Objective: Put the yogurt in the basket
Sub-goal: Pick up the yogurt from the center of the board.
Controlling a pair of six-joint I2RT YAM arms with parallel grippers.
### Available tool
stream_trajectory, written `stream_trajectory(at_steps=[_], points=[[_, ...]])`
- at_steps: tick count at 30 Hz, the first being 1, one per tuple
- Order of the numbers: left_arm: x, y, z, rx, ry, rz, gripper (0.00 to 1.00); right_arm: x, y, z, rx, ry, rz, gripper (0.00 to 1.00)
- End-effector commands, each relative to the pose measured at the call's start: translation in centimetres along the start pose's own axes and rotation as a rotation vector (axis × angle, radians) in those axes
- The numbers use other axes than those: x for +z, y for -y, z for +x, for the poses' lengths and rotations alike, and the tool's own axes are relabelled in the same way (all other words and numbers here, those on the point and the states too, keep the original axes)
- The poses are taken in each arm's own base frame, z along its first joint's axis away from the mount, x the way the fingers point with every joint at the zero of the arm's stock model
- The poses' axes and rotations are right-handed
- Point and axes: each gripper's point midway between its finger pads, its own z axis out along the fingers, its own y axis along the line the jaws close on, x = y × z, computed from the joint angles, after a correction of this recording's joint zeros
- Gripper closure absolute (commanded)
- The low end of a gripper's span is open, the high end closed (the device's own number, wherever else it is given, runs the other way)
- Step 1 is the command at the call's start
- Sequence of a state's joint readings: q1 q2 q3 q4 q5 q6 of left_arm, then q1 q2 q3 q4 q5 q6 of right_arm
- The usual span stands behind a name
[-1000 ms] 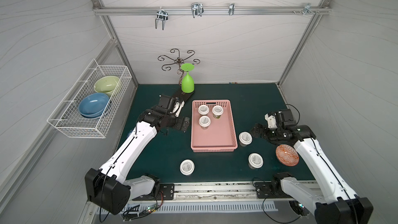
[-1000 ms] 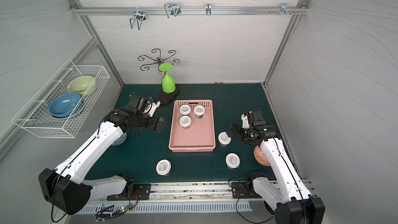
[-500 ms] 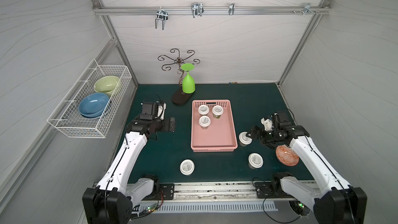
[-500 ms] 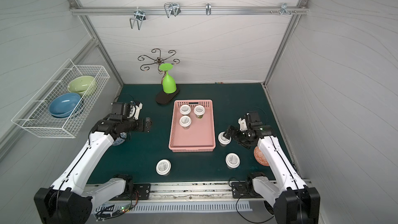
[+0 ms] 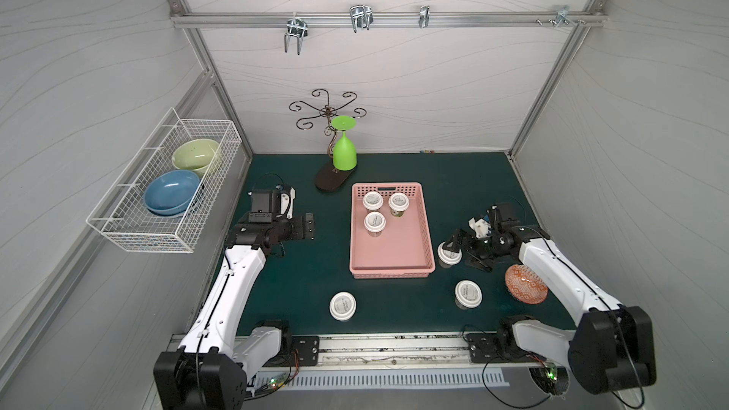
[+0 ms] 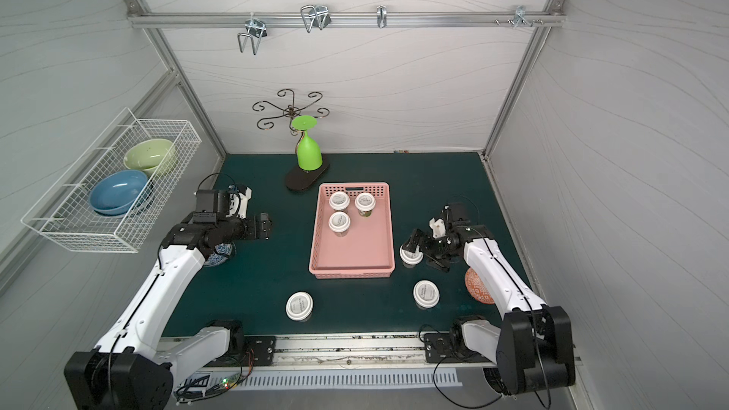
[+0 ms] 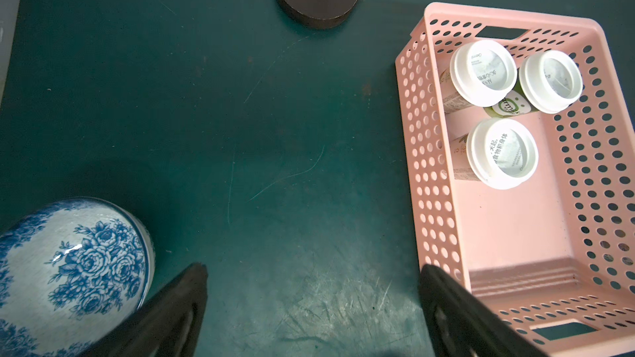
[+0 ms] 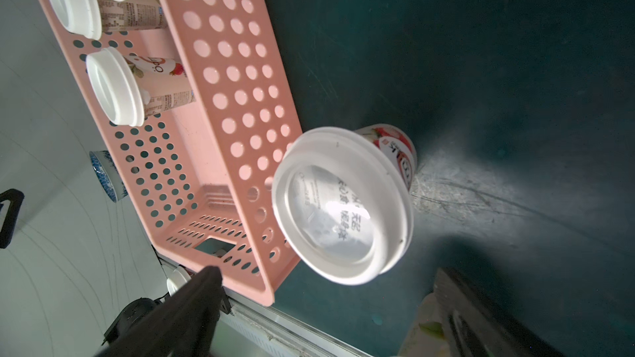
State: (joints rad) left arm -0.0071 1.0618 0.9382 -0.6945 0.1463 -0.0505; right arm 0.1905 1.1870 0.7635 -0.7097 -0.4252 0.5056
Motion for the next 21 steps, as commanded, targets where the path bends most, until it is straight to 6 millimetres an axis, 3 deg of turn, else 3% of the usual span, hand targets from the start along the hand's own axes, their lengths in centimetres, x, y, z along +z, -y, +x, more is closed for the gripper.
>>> stream_trajectory(at_steps=[1, 10, 21], points=[[-0.5, 0.1, -1.4, -0.004, 0.063, 0.009, 0.01, 0.8, -0.3, -0.7, -0.001, 0.0, -0.003, 0.01], [-0.4, -0.2, -1.3, -0.007, 0.066, 0.005, 0.01, 2.6, -0.4, -0.8, -0.026, -0.054, 0.038, 0.02], [-0.4, -0.4, -1.4, -0.022, 0.072, 0.005, 0.01, 3.4, 0.7, -0.9, -0.024, -0.069, 0.087, 0.11]])
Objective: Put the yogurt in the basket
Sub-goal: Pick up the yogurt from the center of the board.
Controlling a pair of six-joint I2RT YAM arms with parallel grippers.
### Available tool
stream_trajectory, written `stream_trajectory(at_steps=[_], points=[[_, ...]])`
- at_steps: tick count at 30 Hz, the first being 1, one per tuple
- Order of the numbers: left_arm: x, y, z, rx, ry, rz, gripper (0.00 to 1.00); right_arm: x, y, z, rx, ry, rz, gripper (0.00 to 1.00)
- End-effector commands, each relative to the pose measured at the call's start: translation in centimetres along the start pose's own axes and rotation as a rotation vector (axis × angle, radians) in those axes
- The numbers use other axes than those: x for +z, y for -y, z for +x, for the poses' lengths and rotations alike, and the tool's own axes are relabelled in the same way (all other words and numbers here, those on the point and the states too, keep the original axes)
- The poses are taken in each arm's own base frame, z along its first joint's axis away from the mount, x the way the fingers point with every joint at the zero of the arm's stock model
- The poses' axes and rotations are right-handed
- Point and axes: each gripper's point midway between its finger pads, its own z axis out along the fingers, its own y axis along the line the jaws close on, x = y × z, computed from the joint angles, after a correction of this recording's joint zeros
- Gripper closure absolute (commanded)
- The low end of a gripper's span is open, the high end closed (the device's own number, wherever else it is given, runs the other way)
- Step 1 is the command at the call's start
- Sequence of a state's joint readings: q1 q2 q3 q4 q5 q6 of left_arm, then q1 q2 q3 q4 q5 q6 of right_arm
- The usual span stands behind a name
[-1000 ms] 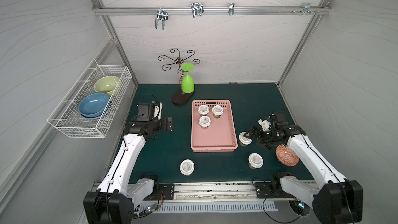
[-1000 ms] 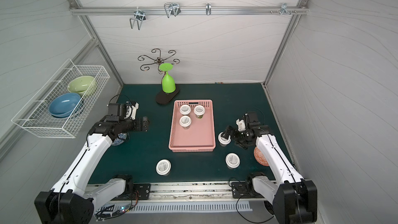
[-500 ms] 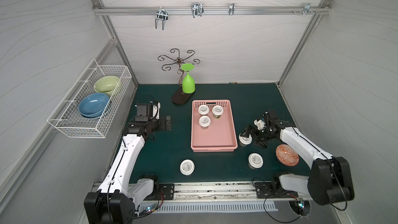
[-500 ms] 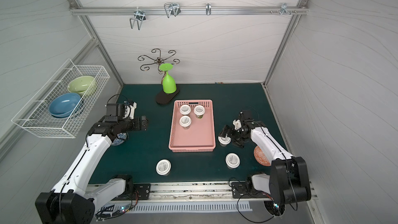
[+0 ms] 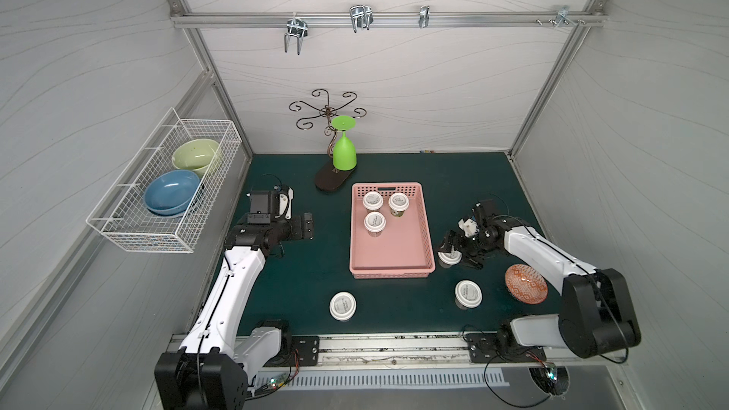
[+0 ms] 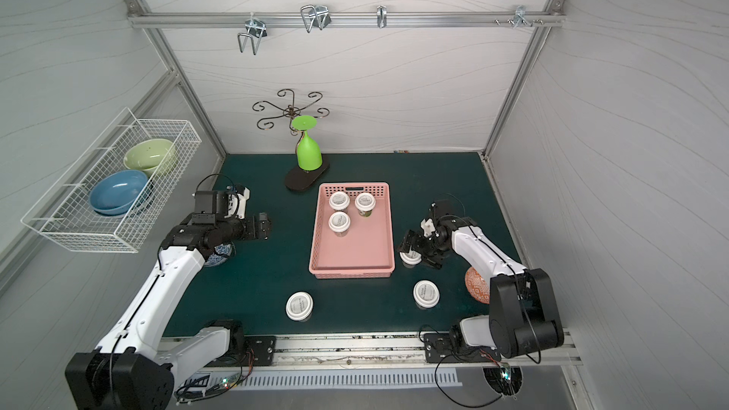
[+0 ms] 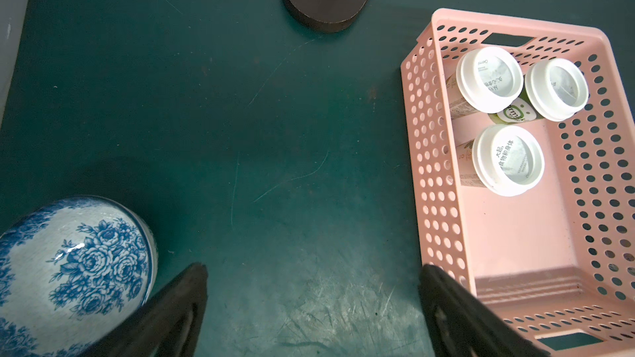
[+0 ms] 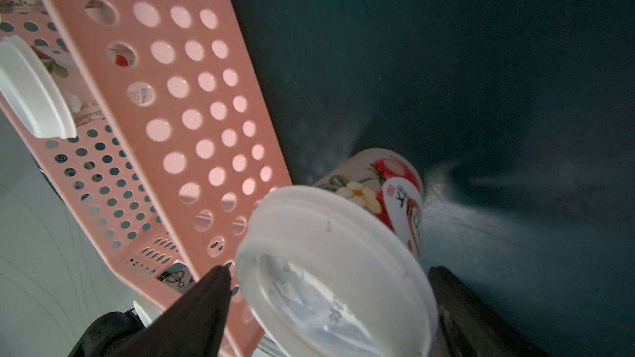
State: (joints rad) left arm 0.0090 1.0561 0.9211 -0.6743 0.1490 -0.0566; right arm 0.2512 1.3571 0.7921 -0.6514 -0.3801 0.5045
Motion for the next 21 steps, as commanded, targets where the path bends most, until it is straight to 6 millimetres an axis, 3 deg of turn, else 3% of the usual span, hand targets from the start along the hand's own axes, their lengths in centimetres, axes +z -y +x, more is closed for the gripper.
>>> stream_trajectory(at_steps=[1, 21], points=[[-0.6, 0.0, -1.4, -0.007, 0.061, 0.009, 0.01, 0.2, 0.1, -0.4, -0.006, 0.0, 0.014, 0.13], [-1.4, -0.5, -1.6, -0.018, 0.086, -0.005, 0.01, -1.2, 0.8, -0.4, 0.001, 0.03, 0.024, 0.35]])
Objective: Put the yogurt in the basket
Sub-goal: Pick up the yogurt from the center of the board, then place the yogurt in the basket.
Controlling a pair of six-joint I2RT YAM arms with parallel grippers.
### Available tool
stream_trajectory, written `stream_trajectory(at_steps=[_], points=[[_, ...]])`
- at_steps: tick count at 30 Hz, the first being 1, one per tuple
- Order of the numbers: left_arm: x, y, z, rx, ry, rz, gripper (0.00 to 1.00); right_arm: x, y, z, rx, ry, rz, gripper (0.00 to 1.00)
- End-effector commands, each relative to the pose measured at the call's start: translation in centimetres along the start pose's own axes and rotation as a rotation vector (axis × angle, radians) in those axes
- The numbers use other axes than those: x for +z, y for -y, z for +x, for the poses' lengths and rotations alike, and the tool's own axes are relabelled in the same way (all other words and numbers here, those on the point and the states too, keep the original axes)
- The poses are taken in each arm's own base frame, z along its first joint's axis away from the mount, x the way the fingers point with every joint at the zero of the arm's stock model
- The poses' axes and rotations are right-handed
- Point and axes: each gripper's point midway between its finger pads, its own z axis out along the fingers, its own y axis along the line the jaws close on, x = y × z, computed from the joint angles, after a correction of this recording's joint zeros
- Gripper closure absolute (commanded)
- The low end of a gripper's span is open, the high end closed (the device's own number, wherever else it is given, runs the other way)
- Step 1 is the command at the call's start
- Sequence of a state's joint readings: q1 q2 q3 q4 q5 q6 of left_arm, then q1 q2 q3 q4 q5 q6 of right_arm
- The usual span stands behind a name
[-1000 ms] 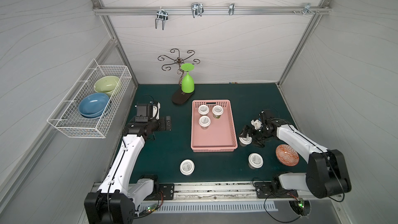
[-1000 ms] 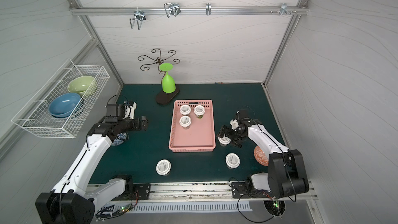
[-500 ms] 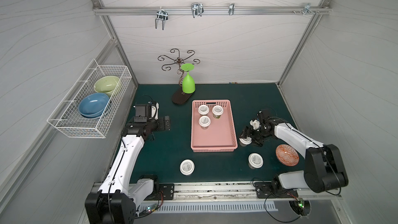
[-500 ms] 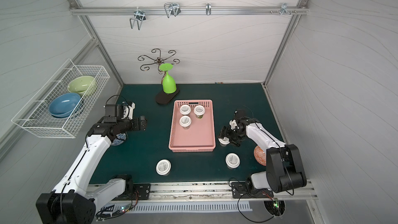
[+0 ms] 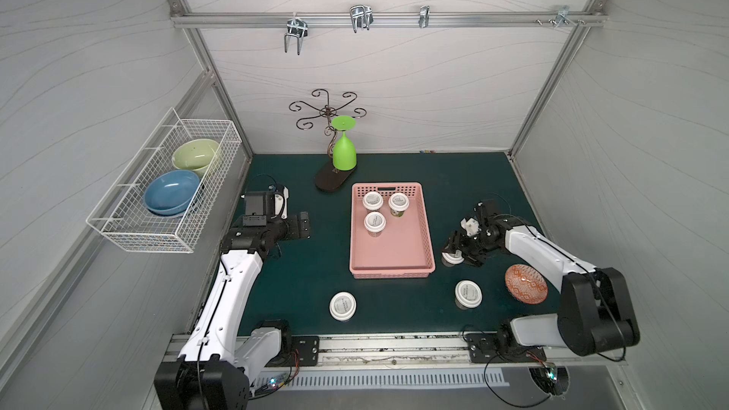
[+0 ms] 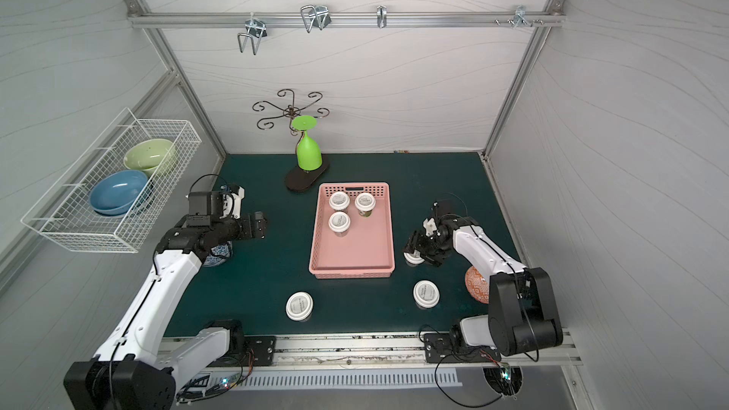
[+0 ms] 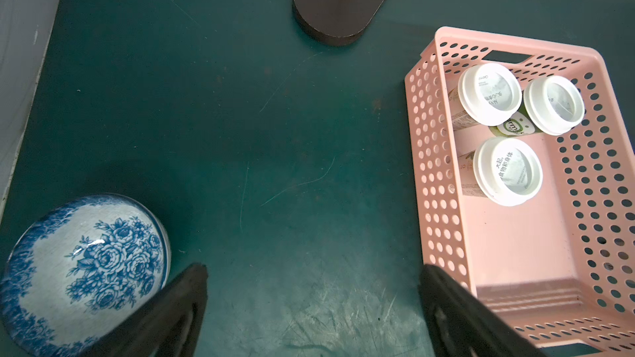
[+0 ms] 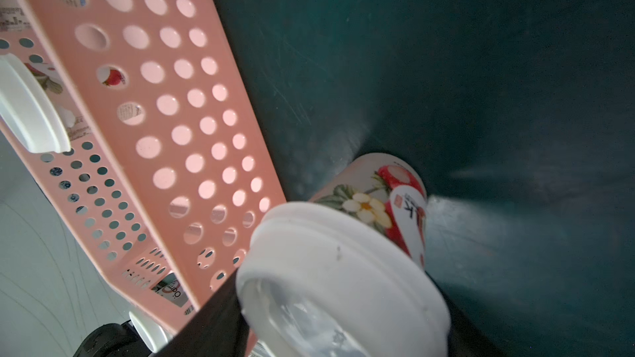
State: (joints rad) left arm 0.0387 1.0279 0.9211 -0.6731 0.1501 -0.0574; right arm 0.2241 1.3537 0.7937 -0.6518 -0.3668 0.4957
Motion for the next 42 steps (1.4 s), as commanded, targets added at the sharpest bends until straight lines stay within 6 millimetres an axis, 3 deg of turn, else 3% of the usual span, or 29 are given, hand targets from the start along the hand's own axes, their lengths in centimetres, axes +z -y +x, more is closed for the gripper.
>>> stream_trajectory(at_steps=[1, 5, 12, 17, 20, 24, 29, 42], points=[[-0.6, 0.2, -1.2, 0.001, 0.053, 0.012, 0.01, -1.1, 0.1, 0.3, -0.015, 0.01, 0.013, 0.36], [-0.6, 0.2, -1.2, -0.001, 0.053, 0.013, 0.01, -2.3, -0.4, 0.3, -0.029, 0.023, 0.015, 0.37], [-0.5, 0.1, -1.2, 0.0, 0.053, 0.01, 0.01, -6.3, -2.5, -0.6, -0.081, 0.087, 0.015, 0.32], [-0.6, 0.2, -1.3, -0.002, 0.057, 0.012, 0.01, -8.7, -6.6, -1.7, -0.141, 0.123, -0.031, 0.33], [-0.7, 0.1, -1.3, -0.001, 0.06, 0.011, 0.01, -8.8, -9.9, -1.7, -0.201, 0.114, -0.061, 0.32], [-0.7, 0.2, -1.3, 0.0, 0.06, 0.014, 0.01, -6.8, -13.9, -1.4, -0.257, 0.056, -0.098, 0.32], [-0.6, 0.2, -1.2, -0.002, 0.055, 0.018, 0.01, -3.1, -17.3, -1.0, -0.308, -0.016, -0.112, 0.32], [-0.5, 0.4, -1.0, 0.007, 0.055, 0.027, 0.01, 5.0, -17.4, -3.3, -0.283, -0.133, -0.078, 0.32]])
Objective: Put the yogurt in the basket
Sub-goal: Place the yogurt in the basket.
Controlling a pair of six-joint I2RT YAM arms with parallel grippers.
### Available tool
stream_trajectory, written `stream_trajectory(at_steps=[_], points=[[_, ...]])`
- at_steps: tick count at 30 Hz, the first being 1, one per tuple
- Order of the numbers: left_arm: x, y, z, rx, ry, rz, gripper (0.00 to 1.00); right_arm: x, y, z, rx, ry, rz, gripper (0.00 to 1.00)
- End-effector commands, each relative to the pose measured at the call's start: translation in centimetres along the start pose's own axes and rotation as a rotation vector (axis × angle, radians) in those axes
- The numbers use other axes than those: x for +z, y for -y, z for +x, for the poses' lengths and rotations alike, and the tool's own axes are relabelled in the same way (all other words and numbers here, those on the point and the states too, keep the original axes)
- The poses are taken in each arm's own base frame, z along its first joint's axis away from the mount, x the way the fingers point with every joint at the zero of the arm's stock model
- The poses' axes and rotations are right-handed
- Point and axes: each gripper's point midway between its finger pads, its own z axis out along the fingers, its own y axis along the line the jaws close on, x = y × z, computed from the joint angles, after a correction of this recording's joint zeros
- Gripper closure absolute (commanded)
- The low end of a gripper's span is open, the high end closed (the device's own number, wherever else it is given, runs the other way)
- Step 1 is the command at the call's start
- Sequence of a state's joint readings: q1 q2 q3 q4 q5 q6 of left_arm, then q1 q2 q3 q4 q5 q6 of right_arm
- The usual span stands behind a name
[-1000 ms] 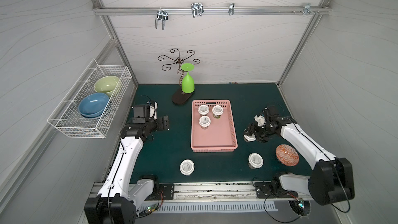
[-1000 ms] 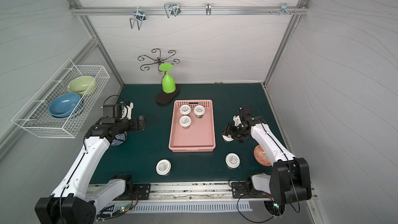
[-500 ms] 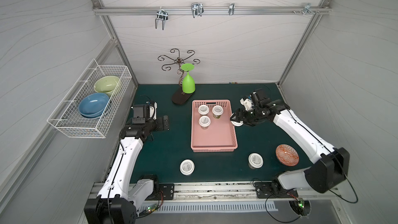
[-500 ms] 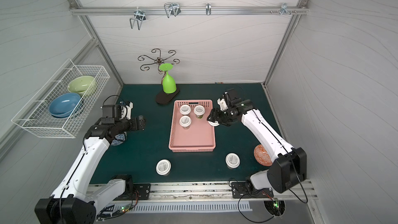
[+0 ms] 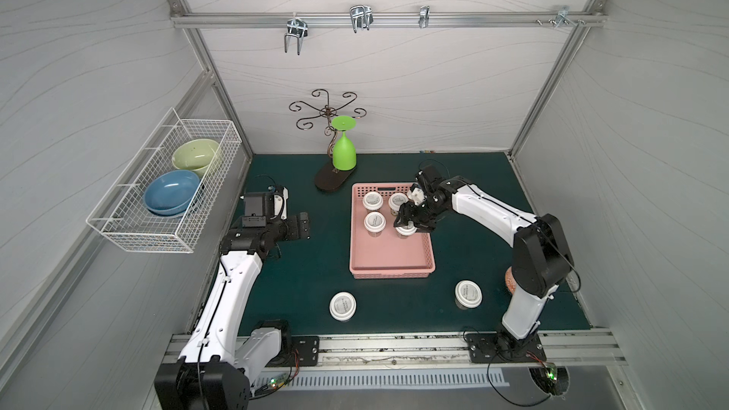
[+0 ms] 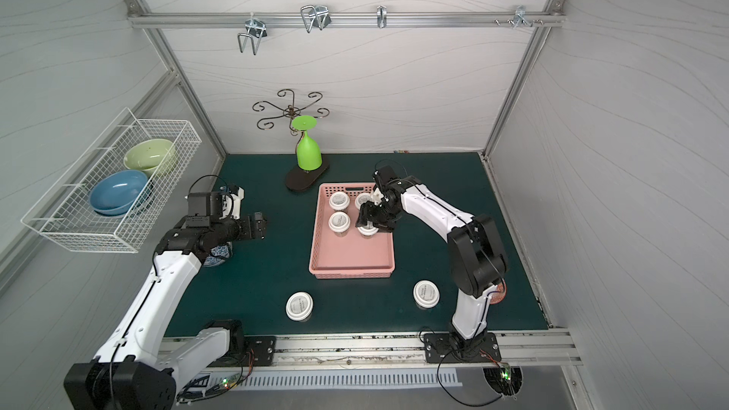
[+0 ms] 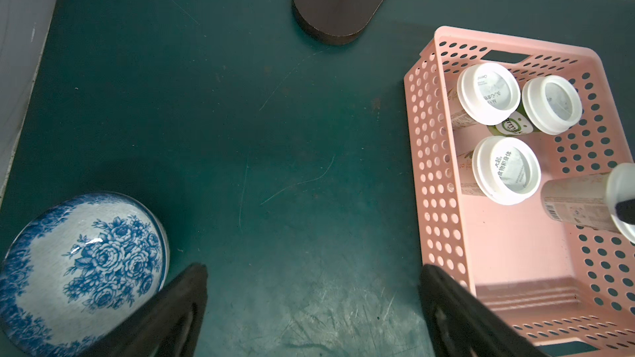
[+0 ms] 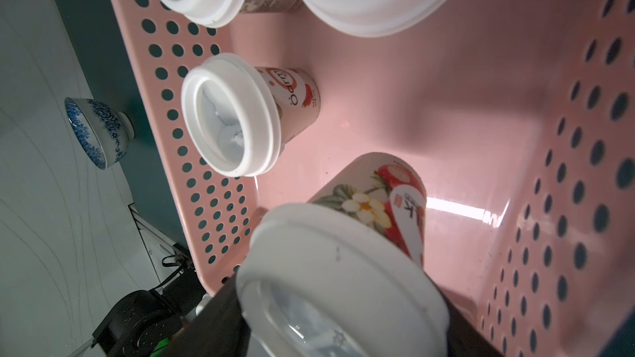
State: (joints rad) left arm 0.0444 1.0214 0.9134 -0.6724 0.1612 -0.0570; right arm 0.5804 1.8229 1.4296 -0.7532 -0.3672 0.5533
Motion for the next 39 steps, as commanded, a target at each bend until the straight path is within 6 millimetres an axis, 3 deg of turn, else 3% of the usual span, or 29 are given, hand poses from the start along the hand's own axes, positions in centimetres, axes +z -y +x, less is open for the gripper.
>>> stream_trajectory(at_steps=[1, 12, 19, 27, 39], points=[[-0.5, 0.4, -1.2, 0.012, 0.053, 0.021, 0.01, 0.7, -0.6, -1.0, -0.008, -0.005, -0.028, 0.32], [-0.3, 0.6, -1.2, 0.011, 0.045, 0.037, 0.01, 3.5, 1.4, -1.8, 0.003, -0.046, 0.02, 0.28], [-0.4, 1.4, -1.0, 0.034, 0.042, 0.083, 0.01, 3.4, 1.8, -1.9, 0.001, -0.039, 0.035, 0.16], [-1.8, 4.4, -0.9, 0.122, 0.036, 0.234, 0.01, 0.8, 1.4, -1.6, -0.024, 0.007, 0.053, 0.08], [-4.2, 9.3, 2.8, 0.258, -0.094, 0.522, 0.01, -5.1, 1.3, 0.3, -0.078, 0.101, 0.073, 0.01]])
